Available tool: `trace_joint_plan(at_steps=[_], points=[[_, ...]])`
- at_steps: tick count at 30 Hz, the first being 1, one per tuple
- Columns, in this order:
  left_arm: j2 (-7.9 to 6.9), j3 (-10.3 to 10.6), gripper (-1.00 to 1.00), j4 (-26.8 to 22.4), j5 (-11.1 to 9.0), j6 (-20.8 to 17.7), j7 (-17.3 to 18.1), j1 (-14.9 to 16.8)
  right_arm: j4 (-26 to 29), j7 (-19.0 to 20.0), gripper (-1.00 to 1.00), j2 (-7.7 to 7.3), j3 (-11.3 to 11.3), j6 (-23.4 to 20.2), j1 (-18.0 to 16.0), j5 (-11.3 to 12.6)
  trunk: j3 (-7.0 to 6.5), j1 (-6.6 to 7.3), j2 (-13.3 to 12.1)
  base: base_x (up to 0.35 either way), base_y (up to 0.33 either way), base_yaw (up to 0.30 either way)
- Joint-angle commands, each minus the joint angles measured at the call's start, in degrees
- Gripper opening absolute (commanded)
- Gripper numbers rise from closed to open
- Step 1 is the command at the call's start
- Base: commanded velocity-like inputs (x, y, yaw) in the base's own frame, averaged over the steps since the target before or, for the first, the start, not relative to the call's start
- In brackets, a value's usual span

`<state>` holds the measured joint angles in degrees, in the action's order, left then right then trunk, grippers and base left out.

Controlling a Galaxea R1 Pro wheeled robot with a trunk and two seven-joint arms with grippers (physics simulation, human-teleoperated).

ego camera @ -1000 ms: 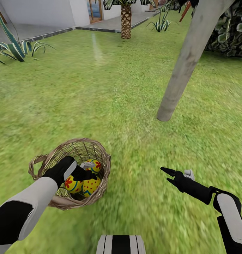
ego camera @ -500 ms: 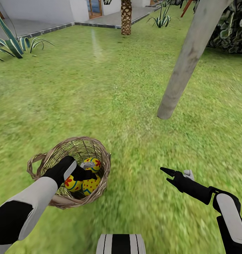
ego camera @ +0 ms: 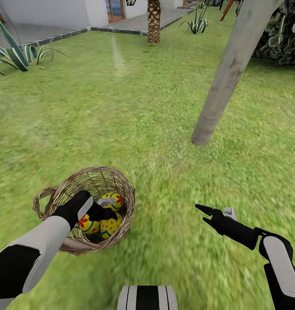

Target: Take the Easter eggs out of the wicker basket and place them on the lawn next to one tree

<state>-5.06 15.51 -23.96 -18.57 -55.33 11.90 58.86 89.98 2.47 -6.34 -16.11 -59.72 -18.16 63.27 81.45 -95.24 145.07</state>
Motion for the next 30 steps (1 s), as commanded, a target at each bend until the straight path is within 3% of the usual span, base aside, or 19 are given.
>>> trace_joint_plan(at_steps=[1,4,9,23,30], points=[[-0.06,0.40,1.00,-0.06,-0.16,-0.13,0.12,0.03,0.02,0.26,1.00,0.01,-0.07,-0.28,-0.03,-0.24,0.04,0.01,0.01,0.000,0.000,0.000],[-0.05,0.40,1.00,-0.05,-0.16,-0.13,0.09,0.03,0.02,0.26,1.00,0.01,-0.06,-0.28,-0.03,-0.25,0.04,0.01,0.01,0.000,0.000,0.000],[-0.04,0.40,1.00,-0.06,-0.15,0.02,0.06,0.03,0.02,0.26,1.00,0.01,-0.06,-0.28,-0.03,-0.30,1.15,-0.12,0.08,0.000,0.000,0.000],[-0.04,0.40,1.00,-0.25,-0.17,0.26,0.06,0.03,0.02,0.26,1.00,0.01,-0.06,-0.28,-0.03,-0.34,1.15,-0.12,0.08,0.000,0.000,0.000],[-0.04,0.40,1.00,-0.33,-0.22,0.23,0.13,0.03,0.02,0.11,1.00,0.01,-0.06,-0.28,-0.03,-0.34,2.03,-0.22,0.14,0.000,0.000,0.000]])
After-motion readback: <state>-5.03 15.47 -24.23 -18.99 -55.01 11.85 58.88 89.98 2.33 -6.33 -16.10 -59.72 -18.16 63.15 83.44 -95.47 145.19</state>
